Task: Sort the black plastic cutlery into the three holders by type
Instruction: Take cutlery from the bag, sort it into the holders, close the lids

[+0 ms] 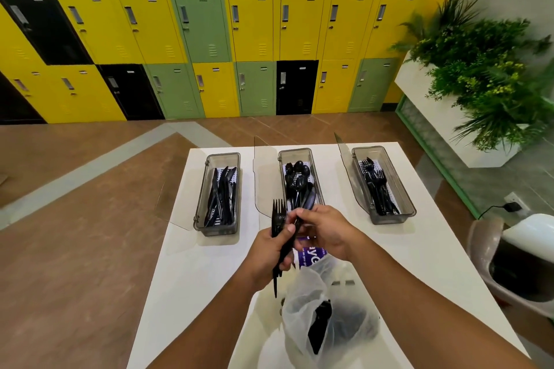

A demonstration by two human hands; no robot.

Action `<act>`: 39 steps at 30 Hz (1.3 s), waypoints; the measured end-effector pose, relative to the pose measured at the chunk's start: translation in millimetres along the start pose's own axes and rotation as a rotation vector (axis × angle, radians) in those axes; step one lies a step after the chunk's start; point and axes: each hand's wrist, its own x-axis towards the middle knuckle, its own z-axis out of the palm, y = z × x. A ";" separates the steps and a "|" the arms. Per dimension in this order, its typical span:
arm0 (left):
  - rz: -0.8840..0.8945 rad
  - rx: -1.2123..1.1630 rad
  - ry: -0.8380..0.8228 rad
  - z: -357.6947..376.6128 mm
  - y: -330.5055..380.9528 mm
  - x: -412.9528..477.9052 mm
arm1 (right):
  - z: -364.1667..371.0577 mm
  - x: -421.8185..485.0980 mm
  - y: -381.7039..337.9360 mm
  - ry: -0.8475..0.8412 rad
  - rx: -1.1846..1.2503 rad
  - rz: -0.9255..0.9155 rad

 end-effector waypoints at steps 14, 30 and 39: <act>-0.048 -0.230 0.185 -81.5 -7.8 -22.8 | 103.5 72.9 -39.8 0.129 -0.055 -0.059; -0.066 -0.258 0.143 -115.9 -0.6 -29.5 | 154.4 134.9 -17.4 0.144 -0.369 -0.013; -0.012 -0.219 0.082 -76.4 12.0 -9.9 | 98.3 70.6 -21.6 -0.201 -0.217 0.145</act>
